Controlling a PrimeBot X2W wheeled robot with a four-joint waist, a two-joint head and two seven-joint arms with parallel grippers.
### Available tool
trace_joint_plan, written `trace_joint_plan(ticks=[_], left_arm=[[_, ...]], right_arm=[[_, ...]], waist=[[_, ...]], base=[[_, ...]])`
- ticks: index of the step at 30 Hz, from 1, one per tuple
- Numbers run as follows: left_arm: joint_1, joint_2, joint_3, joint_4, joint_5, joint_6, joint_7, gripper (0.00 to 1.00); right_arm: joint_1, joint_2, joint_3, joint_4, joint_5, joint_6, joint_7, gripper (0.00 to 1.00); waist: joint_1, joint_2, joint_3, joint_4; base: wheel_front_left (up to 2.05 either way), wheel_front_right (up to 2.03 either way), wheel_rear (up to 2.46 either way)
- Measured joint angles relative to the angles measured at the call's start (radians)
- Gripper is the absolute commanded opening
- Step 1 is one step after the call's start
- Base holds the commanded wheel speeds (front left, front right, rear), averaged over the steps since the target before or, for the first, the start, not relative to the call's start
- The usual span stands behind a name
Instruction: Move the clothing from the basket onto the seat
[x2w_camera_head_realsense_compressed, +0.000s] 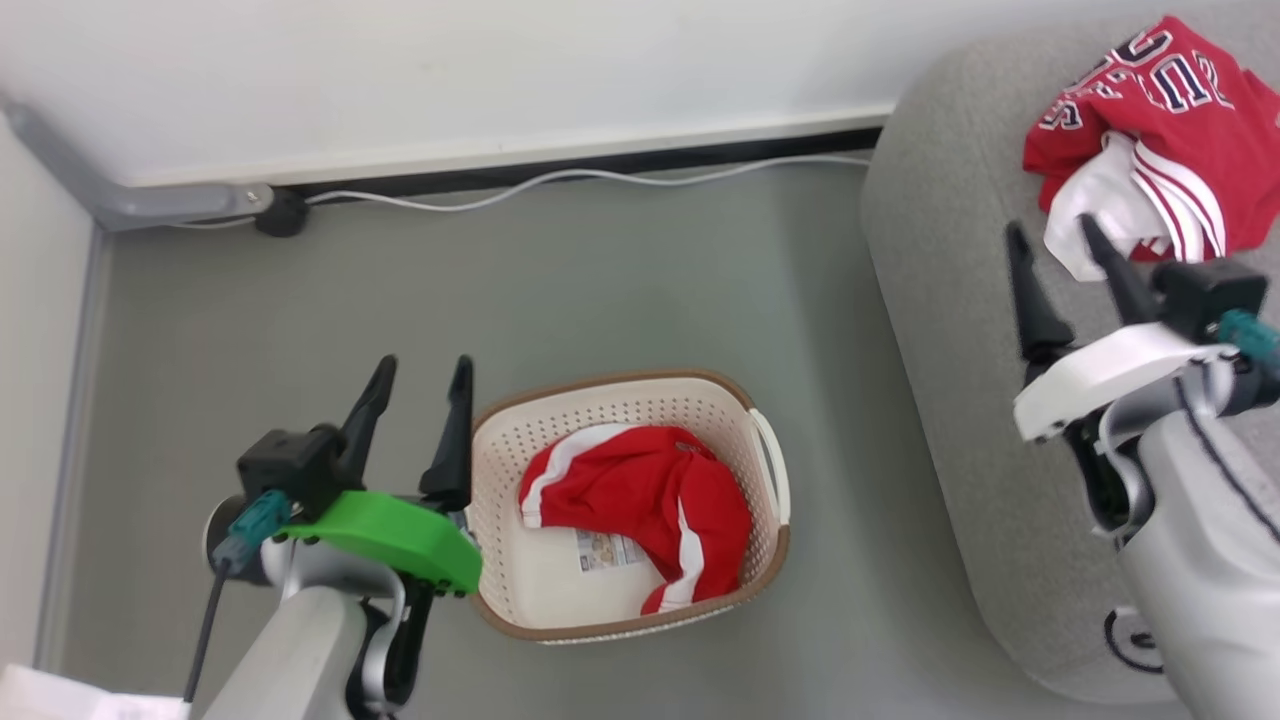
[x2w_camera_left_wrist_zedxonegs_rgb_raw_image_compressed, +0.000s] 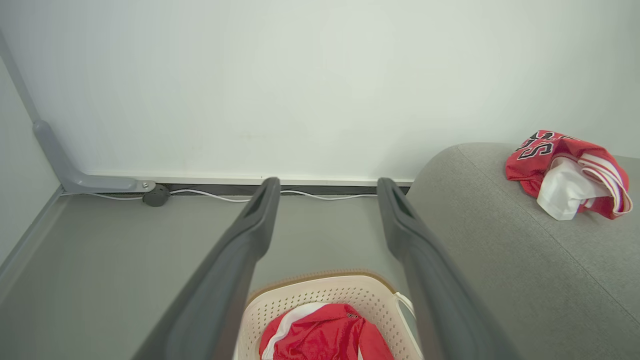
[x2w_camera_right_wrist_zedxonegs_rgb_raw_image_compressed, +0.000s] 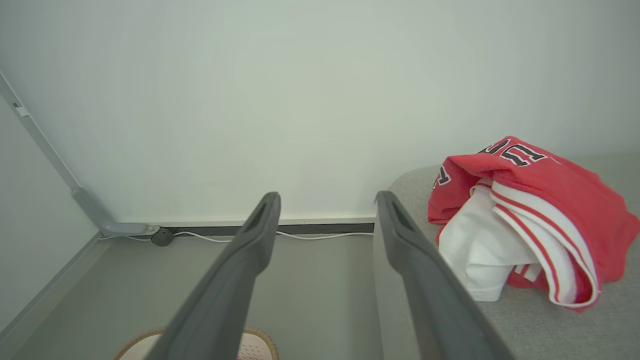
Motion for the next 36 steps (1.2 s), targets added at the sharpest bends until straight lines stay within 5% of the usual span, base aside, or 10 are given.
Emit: trace_joint_plan(ticks=[15,36], left_arm=[[0.141,0.055,0.141,0.015,0.003,0.024,-0.009,1.00],[0.294,0.055,0.273,-0.060,0.058,0.038,-0.009,1.00]], right_arm=[[0.144,0.087,0.074,-0.056,-0.032,-0.045,0.000,1.00],[0.320,0.115,0.083,-0.157,-0.031,-0.100,0.000,1.00]], waist=[[0.0000,0.0000,-0.111,0.078],[0.0000,0.0000,-0.165,0.066]], base=[[0.00,0.00,0.00],[0.00,0.00,0.00]])
